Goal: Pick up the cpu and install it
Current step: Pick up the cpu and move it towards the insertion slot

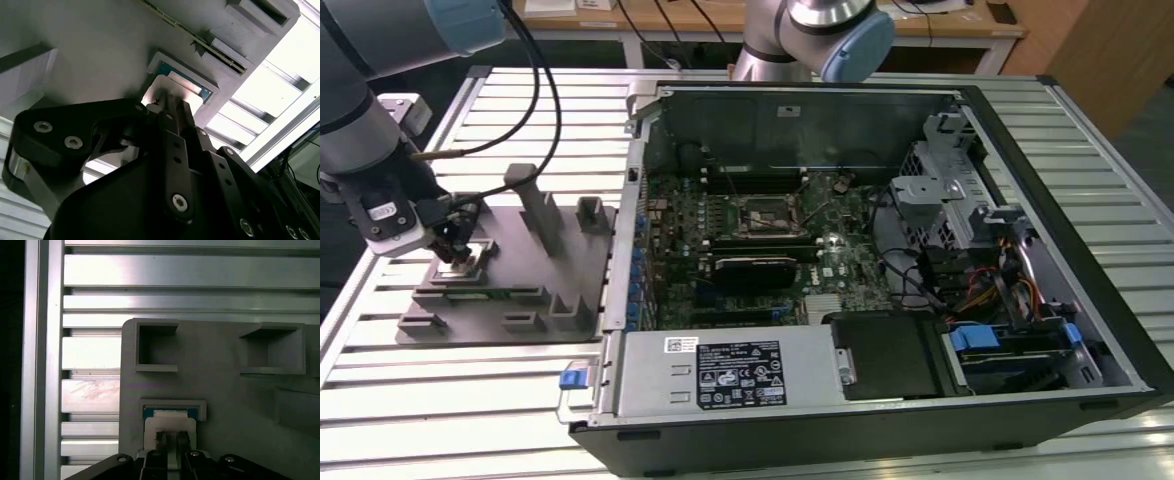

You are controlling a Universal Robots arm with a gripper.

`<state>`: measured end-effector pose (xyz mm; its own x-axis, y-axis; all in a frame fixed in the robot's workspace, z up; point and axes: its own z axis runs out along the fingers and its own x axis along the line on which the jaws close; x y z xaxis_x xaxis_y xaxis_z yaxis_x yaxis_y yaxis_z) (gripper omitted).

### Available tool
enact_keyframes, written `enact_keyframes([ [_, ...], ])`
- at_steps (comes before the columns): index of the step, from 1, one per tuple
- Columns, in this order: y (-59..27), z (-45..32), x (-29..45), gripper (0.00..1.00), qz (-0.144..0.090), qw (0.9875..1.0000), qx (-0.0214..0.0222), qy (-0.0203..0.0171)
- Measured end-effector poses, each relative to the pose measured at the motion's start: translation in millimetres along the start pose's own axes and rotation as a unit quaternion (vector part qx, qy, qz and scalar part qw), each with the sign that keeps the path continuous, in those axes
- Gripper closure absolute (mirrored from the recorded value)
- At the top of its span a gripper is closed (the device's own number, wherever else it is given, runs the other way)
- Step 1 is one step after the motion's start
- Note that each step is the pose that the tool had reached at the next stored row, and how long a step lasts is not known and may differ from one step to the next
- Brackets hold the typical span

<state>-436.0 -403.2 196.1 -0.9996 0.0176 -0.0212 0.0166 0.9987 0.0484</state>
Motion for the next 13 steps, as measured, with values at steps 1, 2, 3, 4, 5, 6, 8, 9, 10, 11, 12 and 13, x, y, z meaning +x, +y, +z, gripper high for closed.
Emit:
enact_keyframes([
  [1, 0.0, 0.0, 0.0, 0.77, 0.000, 1.0000, 0.0000, 0.0000],
  [2, 0.0, 0.0, 0.0, 0.71, 0.000, 1.0000, 0.0000, 0.0000],
  [3, 0.0, 0.0, 0.0, 0.71, 0.000, 1.0000, 0.0000, 0.0000],
  [4, 0.0, 0.0, 0.0, 0.65, 0.000, 1.0000, 0.0000, 0.0000],
  [5, 0.0, 0.0, 0.0, 0.59, 0.000, 1.0000, 0.0000, 0.0000],
  [6, 0.0, 0.0, 0.0, 0.59, 0.000, 1.0000, 0.0000, 0.0000],
  [8, 0.0, 0.0, 0.0, 0.47, 0.000, 1.0000, 0.0000, 0.0000],
  [9, 0.0, 0.0, 0.0, 0.47, 0.000, 1.0000, 0.0000, 0.0000],
  [10, 0.0, 0.0, 0.0, 0.42, 0.000, 1.0000, 0.0000, 0.0000],
  [11, 0.0, 0.0, 0.0, 0.42, 0.000, 1.0000, 0.0000, 0.0000],
  [12, 0.0, 0.0, 0.0, 0.35, 0.000, 1.0000, 0.0000, 0.0000],
  [13, 0.0, 0.1, 0.0, 0.35, 0.000, 1.0000, 0.0000, 0.0000],
])
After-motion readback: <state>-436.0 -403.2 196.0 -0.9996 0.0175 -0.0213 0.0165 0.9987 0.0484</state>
